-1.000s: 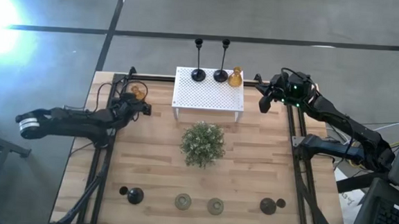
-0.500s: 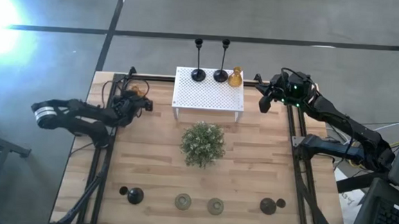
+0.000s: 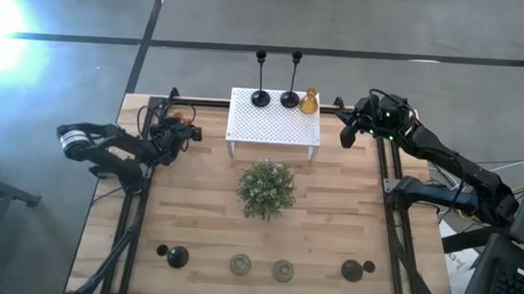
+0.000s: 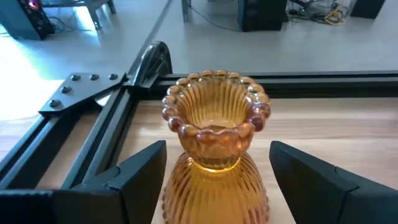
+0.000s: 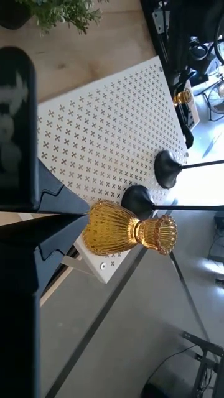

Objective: Pick & Place candle stick holders
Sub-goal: Put the orange glass candle holder on the shelf

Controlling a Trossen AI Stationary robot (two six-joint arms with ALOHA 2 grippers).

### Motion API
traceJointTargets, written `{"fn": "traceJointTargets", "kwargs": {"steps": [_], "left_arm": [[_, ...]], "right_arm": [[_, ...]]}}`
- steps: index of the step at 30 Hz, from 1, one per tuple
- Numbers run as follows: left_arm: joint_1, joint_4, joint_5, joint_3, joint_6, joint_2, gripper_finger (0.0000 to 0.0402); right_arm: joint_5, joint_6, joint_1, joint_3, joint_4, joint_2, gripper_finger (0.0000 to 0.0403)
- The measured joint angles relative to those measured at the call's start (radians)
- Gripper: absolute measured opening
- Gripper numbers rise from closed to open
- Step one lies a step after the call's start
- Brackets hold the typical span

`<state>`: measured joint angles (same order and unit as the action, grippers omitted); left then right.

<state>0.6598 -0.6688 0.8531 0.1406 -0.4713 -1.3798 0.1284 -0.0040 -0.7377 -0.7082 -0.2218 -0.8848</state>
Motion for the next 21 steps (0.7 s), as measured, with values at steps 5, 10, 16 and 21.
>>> {"fn": "traceJointTargets", "kwargs": {"steps": [5, 10, 16, 21], "left_arm": [[0.000, -0.009, 0.048, 0.000, -0.001, -0.012, 0.0257], [0.000, -0.020, 0.054, 0.000, -0.001, -0.011, 0.0205], [0.000, -0.031, 0.058, 0.003, -0.002, -0.008, 0.0133], [0.000, -0.042, 0.042, 0.006, 0.011, -0.009, 0.0117]], "right_arm": [[0.000, 0.000, 0.000, 0.000, 0.001, 0.000, 0.0008], [0.000, 0.000, 0.000, 0.000, 0.001, 0.000, 0.0008], [0.000, -0.004, 0.000, 0.000, 0.002, 0.000, 0.0008], [0.000, -0.004, 0.000, 0.000, 0.003, 0.000, 0.0008]]}}
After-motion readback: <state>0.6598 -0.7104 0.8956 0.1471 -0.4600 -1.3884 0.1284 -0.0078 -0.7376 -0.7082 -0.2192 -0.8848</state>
